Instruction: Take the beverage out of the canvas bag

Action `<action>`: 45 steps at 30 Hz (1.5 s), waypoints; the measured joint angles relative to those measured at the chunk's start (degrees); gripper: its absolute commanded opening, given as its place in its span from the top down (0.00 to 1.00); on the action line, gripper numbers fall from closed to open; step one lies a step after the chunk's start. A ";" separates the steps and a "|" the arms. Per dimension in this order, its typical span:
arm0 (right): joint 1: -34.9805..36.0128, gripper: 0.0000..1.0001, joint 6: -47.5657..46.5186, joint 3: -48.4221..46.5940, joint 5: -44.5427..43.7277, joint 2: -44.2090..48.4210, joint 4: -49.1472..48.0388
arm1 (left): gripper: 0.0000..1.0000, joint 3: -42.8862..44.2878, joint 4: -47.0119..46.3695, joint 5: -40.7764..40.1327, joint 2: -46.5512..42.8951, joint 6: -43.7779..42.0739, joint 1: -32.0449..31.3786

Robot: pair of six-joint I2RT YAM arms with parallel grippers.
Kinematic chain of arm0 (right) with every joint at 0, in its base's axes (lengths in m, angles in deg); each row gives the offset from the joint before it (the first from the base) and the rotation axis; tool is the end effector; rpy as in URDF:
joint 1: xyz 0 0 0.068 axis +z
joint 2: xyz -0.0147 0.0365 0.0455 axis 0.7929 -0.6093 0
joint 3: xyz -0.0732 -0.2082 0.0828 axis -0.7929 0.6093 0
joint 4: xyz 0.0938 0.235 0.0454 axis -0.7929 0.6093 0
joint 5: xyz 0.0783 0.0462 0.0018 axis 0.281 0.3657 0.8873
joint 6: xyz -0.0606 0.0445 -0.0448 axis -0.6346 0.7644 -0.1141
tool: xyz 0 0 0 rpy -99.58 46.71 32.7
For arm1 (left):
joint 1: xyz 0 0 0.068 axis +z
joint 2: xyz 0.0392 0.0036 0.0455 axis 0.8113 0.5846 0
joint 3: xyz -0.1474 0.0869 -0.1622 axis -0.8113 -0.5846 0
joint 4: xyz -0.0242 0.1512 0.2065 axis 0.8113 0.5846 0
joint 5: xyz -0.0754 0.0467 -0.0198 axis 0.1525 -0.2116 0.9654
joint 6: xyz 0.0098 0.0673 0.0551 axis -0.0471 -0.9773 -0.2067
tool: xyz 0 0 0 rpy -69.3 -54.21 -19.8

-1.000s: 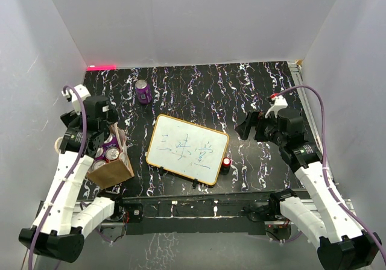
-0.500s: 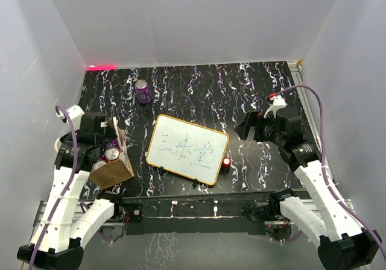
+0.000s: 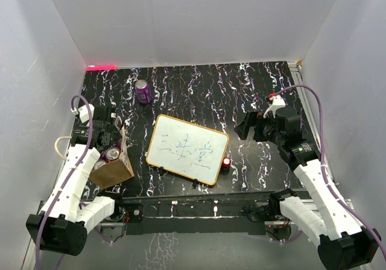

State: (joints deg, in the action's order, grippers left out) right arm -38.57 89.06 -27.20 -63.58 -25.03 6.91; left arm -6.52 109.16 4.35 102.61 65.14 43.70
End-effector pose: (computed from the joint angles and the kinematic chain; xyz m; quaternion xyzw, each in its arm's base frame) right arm 0.2227 0.0718 0.2519 -0.0087 0.8720 0.2262 0.4339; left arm 0.2228 0.0018 0.2519 -0.3219 0.8557 0.1153 0.3884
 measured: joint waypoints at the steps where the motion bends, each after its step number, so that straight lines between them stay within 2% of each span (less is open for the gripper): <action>1: 0.00 0.02 -0.02 0.00 0.00 0.00 0.00 | 0.38 -0.52 -0.50 0.39 0.31 -0.28 1.01; 4: 0.04 0.02 -0.02 0.00 -0.02 0.00 0.00 | 0.42 -2.05 -3.08 3.10 0.39 -2.05 6.05; 7: 0.26 0.02 0.00 0.00 0.00 0.00 0.00 | 0.42 -3.06 -5.88 6.78 0.42 -3.96 10.54; 14: 0.31 0.02 -0.02 0.00 0.00 0.00 0.00 | 0.47 -2.78 -10.95 12.04 5.38 -7.06 11.82; 21: 0.33 0.02 -0.02 0.00 -0.17 0.09 0.02 | 0.34 -2.49 -15.96 16.96 7.13 -19.06 11.93; 30: 0.48 0.02 0.00 0.00 0.02 0.09 0.00 | 0.34 -3.65 -17.40 19.28 9.03 -31.87 11.93; 37: 1.79 0.02 0.00 0.09 0.31 0.20 -0.09 | 0.24 -3.41 -17.64 19.06 13.25 -37.22 11.93; 45: 3.43 0.02 0.00 0.09 0.28 1.38 -0.55 | 0.15 -3.02 -17.70 19.74 15.82 -38.56 12.72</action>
State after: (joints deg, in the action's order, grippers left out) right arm -35.14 89.06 -27.11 -63.30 -23.65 6.37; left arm -9.53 91.46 24.09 118.44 26.58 56.42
